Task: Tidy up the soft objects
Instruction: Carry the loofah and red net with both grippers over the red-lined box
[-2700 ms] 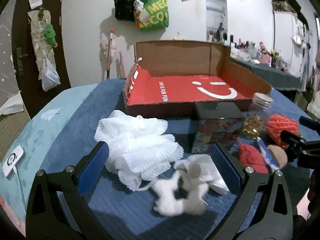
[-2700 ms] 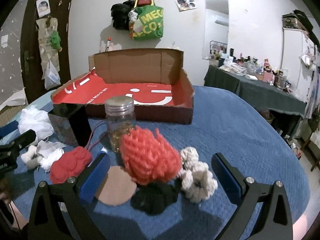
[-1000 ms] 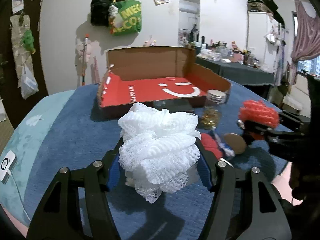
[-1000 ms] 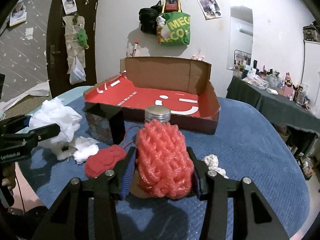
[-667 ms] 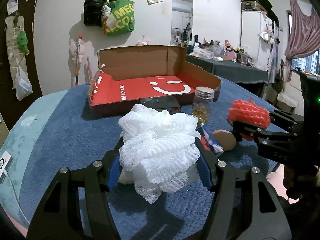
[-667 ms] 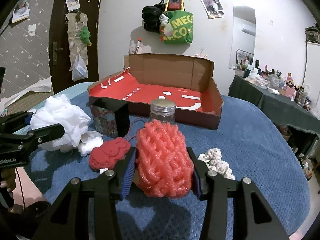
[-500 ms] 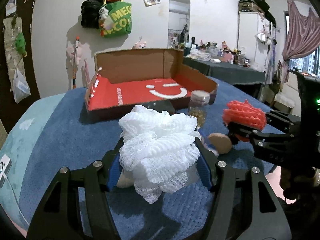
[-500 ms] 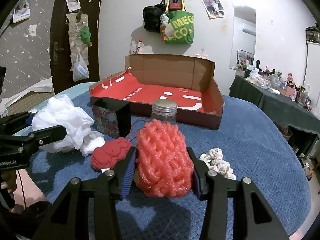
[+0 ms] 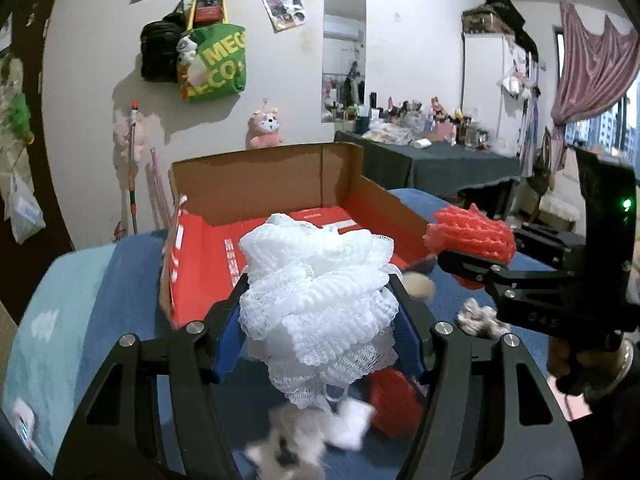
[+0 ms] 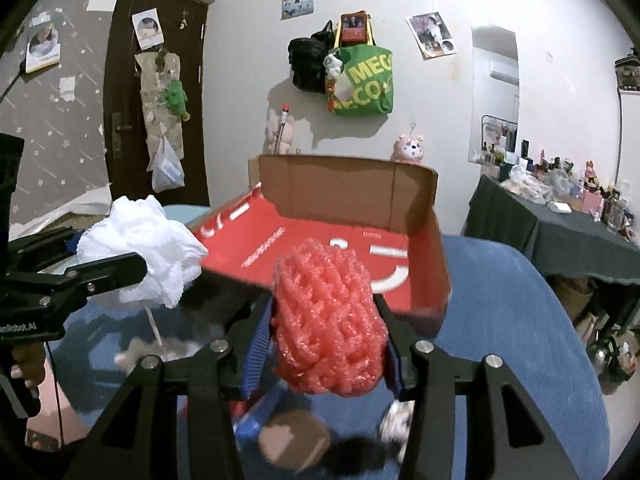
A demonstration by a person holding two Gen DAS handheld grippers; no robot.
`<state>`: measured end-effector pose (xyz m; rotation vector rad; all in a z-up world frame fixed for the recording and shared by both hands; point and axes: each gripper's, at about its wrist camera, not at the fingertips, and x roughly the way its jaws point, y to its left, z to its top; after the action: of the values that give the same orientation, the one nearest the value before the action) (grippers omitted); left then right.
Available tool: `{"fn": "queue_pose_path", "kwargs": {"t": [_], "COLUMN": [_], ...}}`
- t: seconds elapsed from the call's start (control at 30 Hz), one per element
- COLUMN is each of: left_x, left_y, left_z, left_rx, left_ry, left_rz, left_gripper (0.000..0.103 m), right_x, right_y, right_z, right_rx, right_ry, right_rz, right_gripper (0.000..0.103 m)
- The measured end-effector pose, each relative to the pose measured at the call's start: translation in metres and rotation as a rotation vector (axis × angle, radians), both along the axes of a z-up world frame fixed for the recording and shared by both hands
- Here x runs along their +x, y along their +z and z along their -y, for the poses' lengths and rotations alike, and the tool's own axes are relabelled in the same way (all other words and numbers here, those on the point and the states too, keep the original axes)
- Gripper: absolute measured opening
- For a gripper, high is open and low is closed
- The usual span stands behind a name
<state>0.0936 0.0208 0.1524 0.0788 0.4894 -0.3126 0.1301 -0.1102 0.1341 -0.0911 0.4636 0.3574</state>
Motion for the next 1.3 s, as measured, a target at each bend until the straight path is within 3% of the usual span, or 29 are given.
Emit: {"fn": "queue_pose_path", "kwargs": {"t": [0.37,0.6,0.83,1.07,1.3], "left_x": [0.118,0.190,0.252,0.286,0.297], "left_y": [0.000,-0.022,-0.050,-0.068,-0.073], "left_z": [0.004,0.014,0.013,0.010,0.007], "left_rx": [0.046,0.096,0.144,0.157,0.132], "left_ry": [-0.028,-0.026,0.037,0.081,0.077], "left_rz": [-0.153,-0.290,-0.378,-0.424,-0.409], "left_gripper": [0.062,0.062,0.062,0.062,0.065], "right_x": [0.109,0.197,0.268,0.314,0.336], "right_y": [0.012,-0.006,-0.029,-0.051,-0.062], "right_z": [-0.010,-0.028,-0.030,-0.037,-0.044], "right_rx": [-0.020,-0.088,-0.068,-0.109,-0.145], "right_ry": [0.060,0.070,0.038,-0.023,-0.053], "right_rz": [-0.138,-0.307,-0.495,-0.579,-0.608], "right_gripper": [0.051,0.051,0.051,0.051,0.051]}}
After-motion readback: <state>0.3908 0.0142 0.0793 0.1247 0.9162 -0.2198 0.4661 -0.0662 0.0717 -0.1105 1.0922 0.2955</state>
